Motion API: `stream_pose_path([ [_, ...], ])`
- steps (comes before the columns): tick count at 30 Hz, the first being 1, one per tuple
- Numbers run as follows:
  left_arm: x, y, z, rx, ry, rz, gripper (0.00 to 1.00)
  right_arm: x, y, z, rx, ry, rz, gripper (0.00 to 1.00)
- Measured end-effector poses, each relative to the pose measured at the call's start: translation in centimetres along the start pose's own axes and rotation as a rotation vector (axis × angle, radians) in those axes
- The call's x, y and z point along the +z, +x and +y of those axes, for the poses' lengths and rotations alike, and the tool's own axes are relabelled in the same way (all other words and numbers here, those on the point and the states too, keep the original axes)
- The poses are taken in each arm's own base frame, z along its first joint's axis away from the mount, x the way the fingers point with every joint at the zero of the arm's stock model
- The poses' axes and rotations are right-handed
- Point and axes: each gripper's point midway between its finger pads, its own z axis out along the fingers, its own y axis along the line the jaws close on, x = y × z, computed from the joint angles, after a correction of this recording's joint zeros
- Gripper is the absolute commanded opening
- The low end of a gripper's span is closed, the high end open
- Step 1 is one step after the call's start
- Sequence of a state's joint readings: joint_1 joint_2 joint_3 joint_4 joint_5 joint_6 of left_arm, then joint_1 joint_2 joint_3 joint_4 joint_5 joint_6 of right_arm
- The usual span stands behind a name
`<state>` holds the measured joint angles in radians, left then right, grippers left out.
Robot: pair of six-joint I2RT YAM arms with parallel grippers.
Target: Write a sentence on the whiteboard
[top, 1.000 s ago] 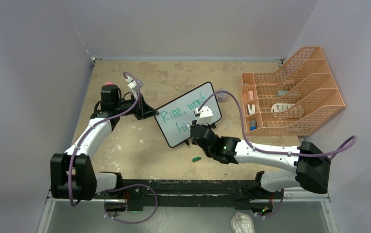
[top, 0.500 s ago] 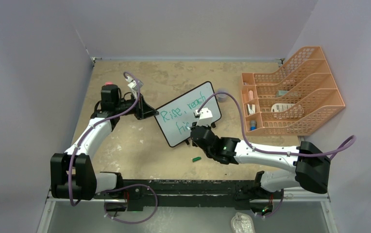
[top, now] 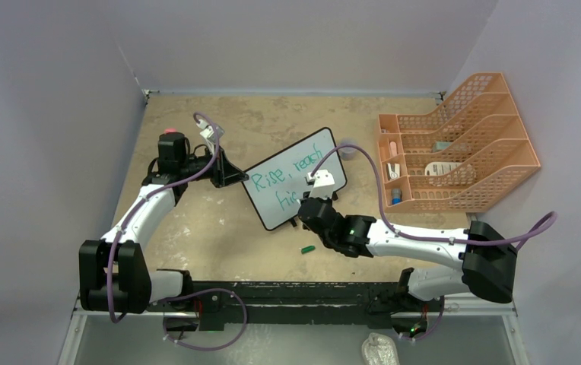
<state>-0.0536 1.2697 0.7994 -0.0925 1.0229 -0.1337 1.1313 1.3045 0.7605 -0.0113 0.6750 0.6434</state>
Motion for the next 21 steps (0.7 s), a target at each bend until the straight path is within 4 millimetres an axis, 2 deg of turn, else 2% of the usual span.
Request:
stream_pose_path([
  [21, 0.0, -0.01, -0.01, 0.0, 0.0, 0.0, 0.0, 0.13, -0.81, -0.31, -0.001, 0.022, -0.038, 0.0],
])
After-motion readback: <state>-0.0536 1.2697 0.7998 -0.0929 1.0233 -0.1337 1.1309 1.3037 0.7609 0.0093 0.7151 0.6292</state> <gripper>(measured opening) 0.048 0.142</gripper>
